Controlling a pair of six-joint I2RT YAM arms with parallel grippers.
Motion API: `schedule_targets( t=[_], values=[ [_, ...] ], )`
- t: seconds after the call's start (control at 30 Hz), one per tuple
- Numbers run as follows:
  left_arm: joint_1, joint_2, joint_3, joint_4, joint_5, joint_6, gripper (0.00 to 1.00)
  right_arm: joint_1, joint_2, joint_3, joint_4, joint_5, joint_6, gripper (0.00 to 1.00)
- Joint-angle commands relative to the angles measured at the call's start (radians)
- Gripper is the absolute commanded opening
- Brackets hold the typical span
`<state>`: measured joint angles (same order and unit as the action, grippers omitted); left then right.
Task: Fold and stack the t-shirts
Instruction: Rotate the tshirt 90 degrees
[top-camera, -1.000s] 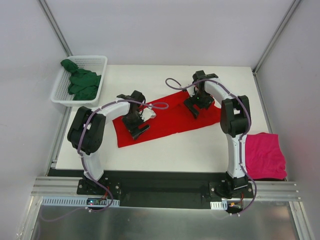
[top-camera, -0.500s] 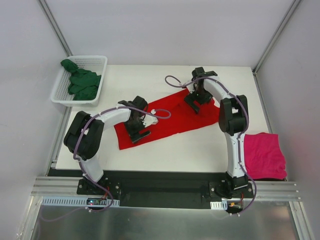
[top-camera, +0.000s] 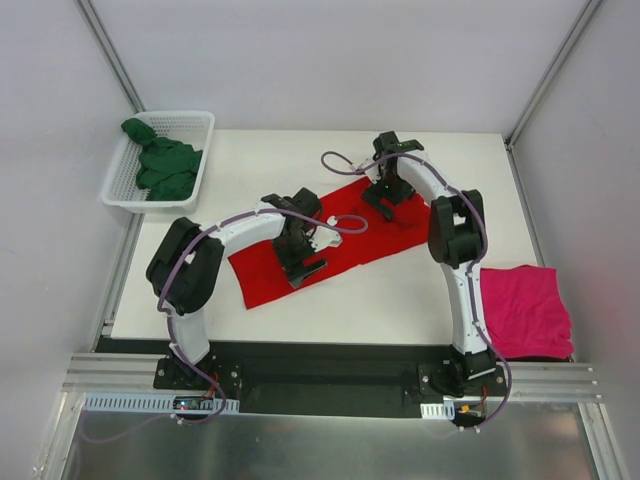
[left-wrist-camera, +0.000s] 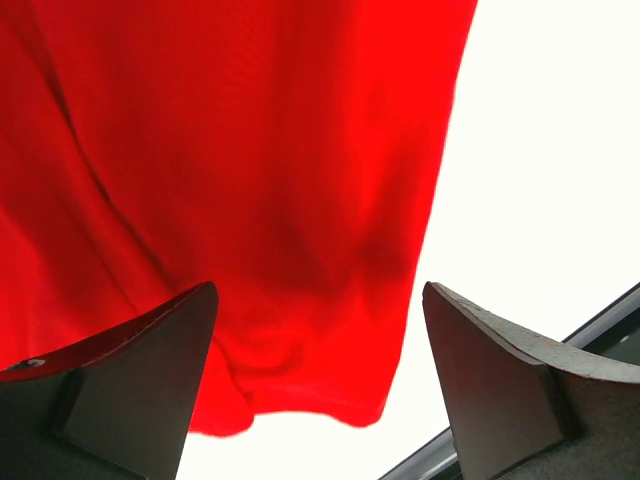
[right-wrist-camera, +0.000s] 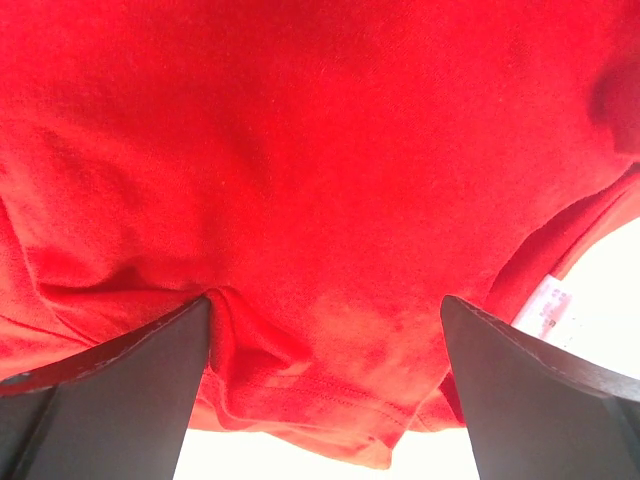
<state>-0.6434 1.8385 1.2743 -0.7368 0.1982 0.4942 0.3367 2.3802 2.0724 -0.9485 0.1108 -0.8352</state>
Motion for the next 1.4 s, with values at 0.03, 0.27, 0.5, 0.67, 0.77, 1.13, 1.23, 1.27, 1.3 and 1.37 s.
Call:
schedule_targets(
  t=[0.03,0.27,0.5,0.67,0.77,1.13,1.23,1.27,1.3,1.37],
  values=[
    [-0.044,0.042,0.077,-0.042,0.063,-0.045,0.84,0.080,0.089,0.078,0.042,-0.002,-0.002,1.00],
    [-0.029,-0.063,0.057,-0.081,-0.008,0.015,0.85,0.090,-0.021,0.019,0.031,0.023,0.004,1.00],
    [0.020,-0.231,0.056,-0.173,-0.042,-0.025,0.85,0.078,-0.240,-0.041,-0.067,-0.011,0.021,1.00],
    [0.120,-0.205,0.007,-0.139,-0.040,-0.005,0.84,0.074,-0.285,-0.066,-0.027,0.001,0.004,1.00],
    [0.129,-0.167,0.004,-0.096,-0.049,0.006,0.84,0.068,-0.257,-0.063,0.060,0.049,0.016,1.00],
    [0.143,-0.102,-0.003,-0.047,-0.034,0.033,0.84,0.081,-0.046,0.038,0.172,0.113,-0.004,1.00],
    [0.168,-0.090,-0.015,-0.039,-0.028,0.038,0.84,0.082,0.002,0.063,0.174,0.139,-0.030,1.00],
    [0.175,-0.084,-0.023,-0.039,-0.022,0.043,0.84,0.084,0.019,0.067,0.171,0.144,-0.039,1.00],
    [0.182,-0.079,-0.024,-0.038,-0.016,0.049,0.84,0.084,0.025,0.068,0.165,0.150,-0.045,1.00],
    [0.195,-0.056,-0.024,-0.039,0.004,0.056,0.84,0.084,0.031,0.065,0.148,0.148,-0.051,1.00]
  ],
)
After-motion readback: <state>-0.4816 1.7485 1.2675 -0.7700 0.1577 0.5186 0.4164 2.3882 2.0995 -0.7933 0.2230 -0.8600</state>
